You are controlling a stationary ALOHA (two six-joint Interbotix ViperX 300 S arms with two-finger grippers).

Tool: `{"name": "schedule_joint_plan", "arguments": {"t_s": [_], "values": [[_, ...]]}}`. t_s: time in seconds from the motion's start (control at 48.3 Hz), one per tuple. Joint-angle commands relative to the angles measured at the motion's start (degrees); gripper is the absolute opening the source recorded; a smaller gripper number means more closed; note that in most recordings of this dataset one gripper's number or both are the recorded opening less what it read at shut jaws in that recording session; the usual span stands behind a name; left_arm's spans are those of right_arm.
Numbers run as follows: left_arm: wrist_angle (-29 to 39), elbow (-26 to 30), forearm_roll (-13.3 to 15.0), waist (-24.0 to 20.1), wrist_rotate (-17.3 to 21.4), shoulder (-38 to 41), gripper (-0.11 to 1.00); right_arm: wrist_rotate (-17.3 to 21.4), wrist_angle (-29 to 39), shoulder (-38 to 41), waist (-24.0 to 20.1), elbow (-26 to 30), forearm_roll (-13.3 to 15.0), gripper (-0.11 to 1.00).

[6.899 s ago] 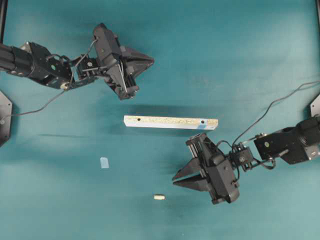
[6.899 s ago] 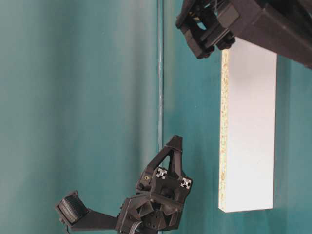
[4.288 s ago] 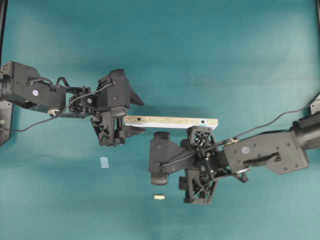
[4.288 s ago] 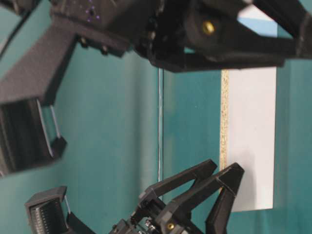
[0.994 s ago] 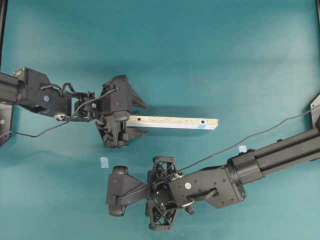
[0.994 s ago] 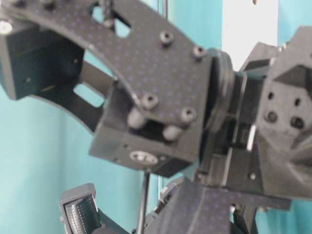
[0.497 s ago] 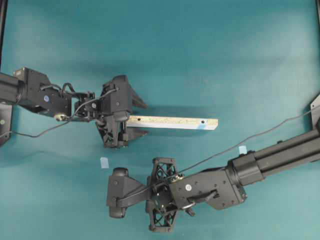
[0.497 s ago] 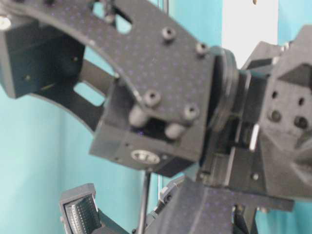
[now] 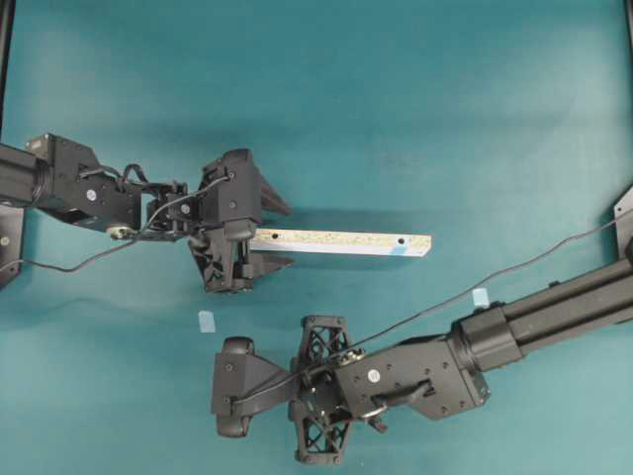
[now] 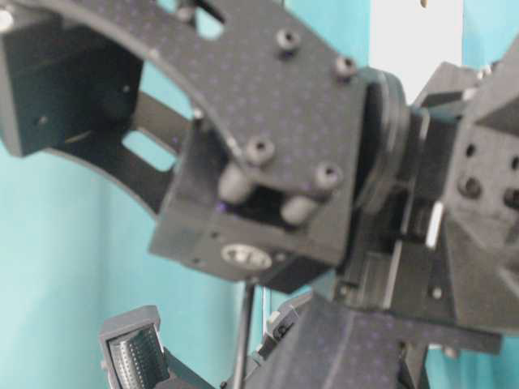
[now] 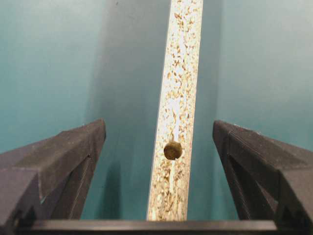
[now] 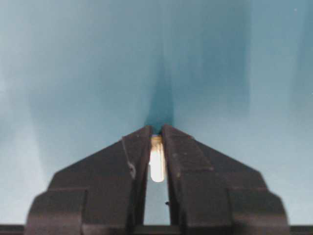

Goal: Insert the rod into the hole on the wooden board.
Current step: 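Close the right gripper on the peg, then lift the peg with the right gripper and carry it over the board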

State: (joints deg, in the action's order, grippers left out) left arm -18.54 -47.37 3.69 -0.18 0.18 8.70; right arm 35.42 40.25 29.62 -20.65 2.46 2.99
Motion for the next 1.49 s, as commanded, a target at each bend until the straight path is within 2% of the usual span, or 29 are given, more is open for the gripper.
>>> {"name": "schedule_joint_plan", "arguments": {"t_s": [0.0, 0.269, 0.394, 0.497, 0.601, 0.704, 1.326, 1.471], "values": [[-0.44, 0.35, -0.09, 0.26, 0.35, -0.88, 0.98, -0.18, -0.53, -2.02, -0.79, 1.76, 0.62, 0.1], [-0.44, 0.35, -0.09, 0.18, 0.35, -0.88, 0.98, -0.18, -0.18, -4.13, -0.62, 1.67, 3.96, 0.1], [-0.35, 0.35, -0.09, 0.18, 0.35, -0.88, 0.98, -0.18, -0.53, -5.8, 0.0, 1.32, 4.57, 0.1], [-0.35, 0.35, -0.09, 0.18, 0.35, -0.88, 0.98, -0.26, -1.85, -7.56, 0.7, 0.62, 5.27, 0.1], [-0.26, 0.35, -0.18, 0.18, 0.35, -0.88, 0.98, -0.26, -4.83, -9.84, 1.32, -1.32, 7.21, 0.1], [-0.26, 0.44, -0.09, 0.18, 0.35, -0.88, 0.98, -0.18, -10.11, -12.57, 2.2, -4.92, 8.7, 0.1], [-0.18, 0.7, -0.09, 0.18, 0.44, -0.88, 0.98, -0.26, -38.5, -29.18, 8.44, -29.18, 8.79, 0.1], [-0.44, 0.88, -0.18, 0.18, 0.62, -0.79, 0.98, -0.53, -42.71, -32.34, 9.84, -33.84, 8.88, 0.1]]}}
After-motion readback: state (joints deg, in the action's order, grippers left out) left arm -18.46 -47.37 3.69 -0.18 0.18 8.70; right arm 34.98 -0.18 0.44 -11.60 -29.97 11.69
